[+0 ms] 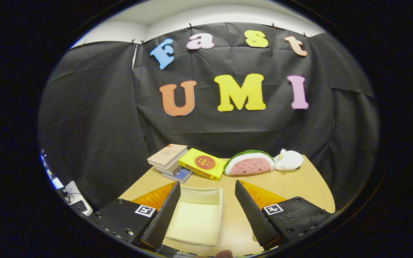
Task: Open the storage box then place both shoes into the box .Put the left shoe in first, then the right shoe, with the right side of both shoes facing outward in a uniform manner.
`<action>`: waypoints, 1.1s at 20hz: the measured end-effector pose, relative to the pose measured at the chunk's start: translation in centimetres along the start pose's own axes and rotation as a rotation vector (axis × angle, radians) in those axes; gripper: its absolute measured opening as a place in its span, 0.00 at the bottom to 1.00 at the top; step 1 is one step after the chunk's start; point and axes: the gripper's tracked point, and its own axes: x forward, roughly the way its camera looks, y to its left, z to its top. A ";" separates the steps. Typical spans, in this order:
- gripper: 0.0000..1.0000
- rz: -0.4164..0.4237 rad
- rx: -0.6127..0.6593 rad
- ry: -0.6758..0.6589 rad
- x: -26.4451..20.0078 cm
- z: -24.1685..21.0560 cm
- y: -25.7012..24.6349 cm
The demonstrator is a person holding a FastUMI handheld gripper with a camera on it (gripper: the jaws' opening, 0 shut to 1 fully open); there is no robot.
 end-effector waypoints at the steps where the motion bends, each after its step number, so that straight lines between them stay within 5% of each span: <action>1: 0.93 -0.025 -0.006 0.000 -0.4 -0.2 -2.0; 5: 0.93 -0.110 -0.037 0.033 -1.8 -2.8 -9.4; 11: 0.93 -0.140 0.015 0.255 0.2 -12.1 -16.3; 16: 0.94 -0.106 0.025 0.465 3.1 -20.4 -19.7; 22: 0.94 -0.020 0.039 0.641 7.5 -25.2 -21.3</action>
